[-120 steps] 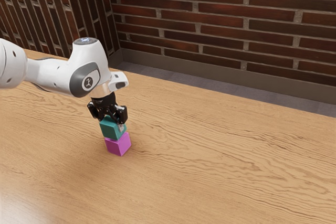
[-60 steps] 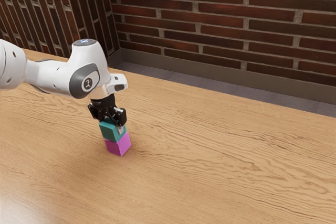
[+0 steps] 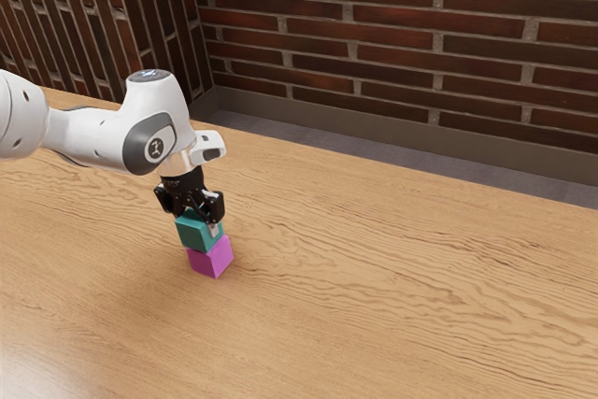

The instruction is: Pick up the blue block with one arm, and put the blue block on the pink block with one arm

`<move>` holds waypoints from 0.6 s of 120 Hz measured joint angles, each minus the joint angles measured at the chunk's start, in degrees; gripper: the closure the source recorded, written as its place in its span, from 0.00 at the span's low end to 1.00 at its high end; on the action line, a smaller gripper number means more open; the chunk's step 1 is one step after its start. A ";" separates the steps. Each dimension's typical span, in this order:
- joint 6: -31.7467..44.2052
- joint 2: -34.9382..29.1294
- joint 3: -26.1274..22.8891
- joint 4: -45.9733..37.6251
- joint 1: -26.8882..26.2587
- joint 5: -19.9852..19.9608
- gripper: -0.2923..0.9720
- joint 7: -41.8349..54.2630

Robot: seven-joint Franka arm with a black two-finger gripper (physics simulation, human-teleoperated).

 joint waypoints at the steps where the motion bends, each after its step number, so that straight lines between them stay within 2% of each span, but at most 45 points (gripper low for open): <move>1: 0.00 0.00 0.00 0.00 0.00 0.00 0.49 -0.04; 72: -0.23 1.33 0.01 1.39 0.09 0.46 0.47 -1.47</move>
